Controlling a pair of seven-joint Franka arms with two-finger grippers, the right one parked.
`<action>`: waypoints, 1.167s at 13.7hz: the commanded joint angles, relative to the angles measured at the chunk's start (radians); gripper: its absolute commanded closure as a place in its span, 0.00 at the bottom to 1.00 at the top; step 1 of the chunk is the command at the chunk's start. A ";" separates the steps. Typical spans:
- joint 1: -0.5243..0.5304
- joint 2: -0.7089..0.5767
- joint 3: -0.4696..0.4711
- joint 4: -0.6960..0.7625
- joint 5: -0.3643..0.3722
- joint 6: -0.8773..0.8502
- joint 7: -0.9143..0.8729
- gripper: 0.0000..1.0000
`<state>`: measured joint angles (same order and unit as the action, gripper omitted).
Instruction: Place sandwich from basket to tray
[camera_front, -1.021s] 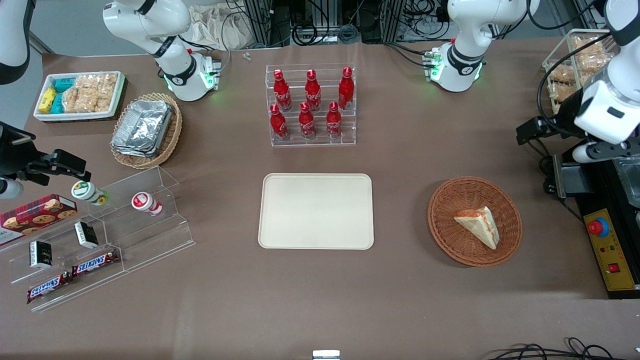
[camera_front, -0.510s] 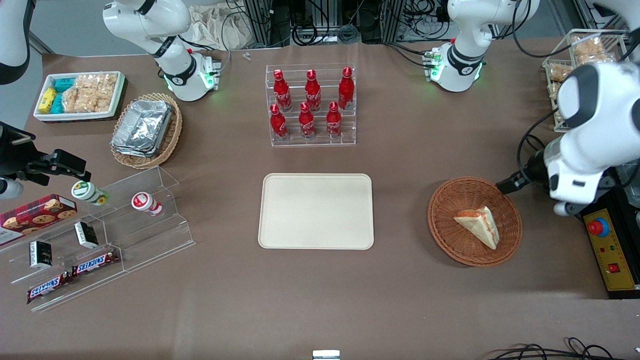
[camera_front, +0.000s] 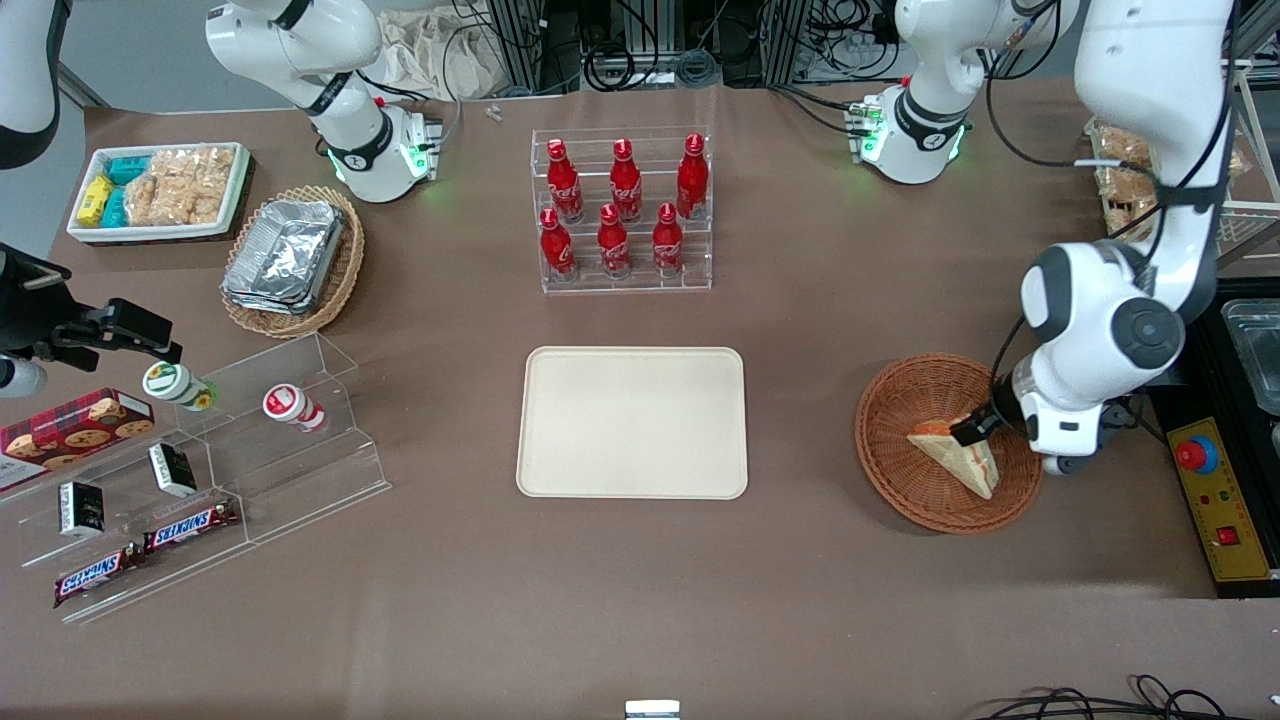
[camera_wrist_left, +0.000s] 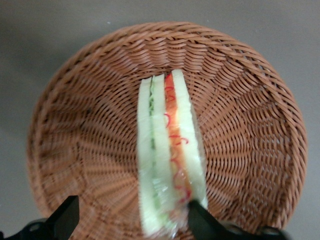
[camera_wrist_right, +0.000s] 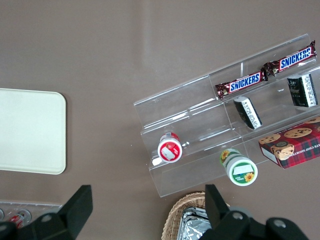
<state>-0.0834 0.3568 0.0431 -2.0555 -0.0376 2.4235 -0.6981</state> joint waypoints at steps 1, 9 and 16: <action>-0.003 0.031 0.001 -0.003 -0.007 0.055 -0.041 0.51; -0.009 -0.137 0.000 0.101 0.001 -0.295 -0.026 0.01; -0.007 -0.213 0.000 0.380 0.005 -0.669 -0.028 0.01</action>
<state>-0.0872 0.1060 0.0403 -1.7164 -0.0389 1.7674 -0.7238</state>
